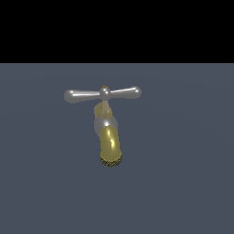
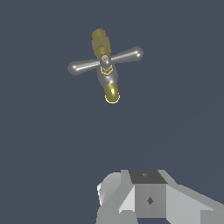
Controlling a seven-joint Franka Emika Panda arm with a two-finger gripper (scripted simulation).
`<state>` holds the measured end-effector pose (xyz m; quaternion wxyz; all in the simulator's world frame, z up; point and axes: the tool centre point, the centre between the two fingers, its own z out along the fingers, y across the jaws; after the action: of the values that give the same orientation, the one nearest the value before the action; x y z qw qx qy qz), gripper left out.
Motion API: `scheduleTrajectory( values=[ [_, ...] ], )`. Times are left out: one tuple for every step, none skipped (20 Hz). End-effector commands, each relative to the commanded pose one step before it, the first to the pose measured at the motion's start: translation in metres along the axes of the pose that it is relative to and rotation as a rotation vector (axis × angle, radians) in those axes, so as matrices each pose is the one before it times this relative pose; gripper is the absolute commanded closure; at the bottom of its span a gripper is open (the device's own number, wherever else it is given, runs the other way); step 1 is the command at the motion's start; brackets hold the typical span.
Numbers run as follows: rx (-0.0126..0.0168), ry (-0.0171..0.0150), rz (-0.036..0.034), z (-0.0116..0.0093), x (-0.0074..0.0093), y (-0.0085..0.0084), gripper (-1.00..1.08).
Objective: Turn on the faucet by rotating a designated handle.
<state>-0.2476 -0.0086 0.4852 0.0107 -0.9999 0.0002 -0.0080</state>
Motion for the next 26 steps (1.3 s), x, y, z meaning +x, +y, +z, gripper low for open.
scheduleTrajectory(
  values=[
    [0.00372, -0.00058, 0.00881, 0.00125, 0.00288, -0.00077, 1.08],
    [0.00247, -0.00017, 0.00586, 0.00074, 0.00186, -0.00054, 1.08],
    [0.00288, -0.00045, 0.00677, 0.00094, 0.00211, -0.00069, 1.08],
    [0.00324, -0.00067, 0.00766, 0.00112, 0.00237, -0.00085, 1.08],
    [0.00352, -0.00081, 0.00850, 0.00126, 0.00259, -0.00096, 1.08],
    [0.00379, -0.00087, 0.00940, 0.00139, 0.00284, -0.00107, 1.08],
    [0.00406, -0.00095, 0.01039, 0.00153, 0.00310, -0.00119, 1.08],
    [0.00431, -0.00111, 0.01136, 0.00170, 0.00334, -0.00135, 1.08],
    [0.00458, -0.00134, 0.01244, 0.00191, 0.00360, -0.00152, 1.08],
    [0.00480, -0.00154, 0.01351, 0.00211, 0.00384, -0.00171, 1.08],
    [0.00498, -0.00175, 0.01461, 0.00232, 0.00407, -0.00190, 1.08],
    [0.00513, -0.00198, 0.01574, 0.00255, 0.00430, -0.00211, 1.08],
    [0.00525, -0.00223, 0.01694, 0.00280, 0.00451, -0.00234, 1.08],
    [0.00531, -0.00248, 0.01815, 0.00306, 0.00472, -0.00258, 1.08],
    [0.00533, -0.00274, 0.01940, 0.00333, 0.00490, -0.00284, 1.08],
    [0.00528, -0.00299, 0.02064, 0.00362, 0.00506, -0.00311, 1.08],
    [0.00507, -0.00317, 0.02144, 0.00384, 0.00509, -0.00331, 1.08],
    [0.00470, -0.00325, 0.02166, 0.00395, 0.00496, -0.00343, 1.08],
    [0.00433, -0.00330, 0.02185, 0.00406, 0.00483, -0.00354, 1.08],
    [0.00395, -0.00332, 0.02203, 0.00418, 0.00470, -0.00365, 1.08],
    [0.00358, -0.00332, 0.02224, 0.00429, 0.00456, -0.00375, 1.08],
    [0.00320, -0.00330, 0.02240, 0.00439, 0.00442, -0.00384, 1.08],
    [0.00282, -0.00325, 0.02258, 0.00450, 0.00428, -0.00393, 1.08],
    [0.00245, -0.00318, 0.02274, 0.00460, 0.00413, -0.00401, 1.08],
    [0.00209, -0.00309, 0.02289, 0.00470, 0.00397, -0.00409, 1.08],
    [0.00173, -0.00297, 0.02304, 0.00480, 0.00382, -0.00416, 1.08]
  ],
)
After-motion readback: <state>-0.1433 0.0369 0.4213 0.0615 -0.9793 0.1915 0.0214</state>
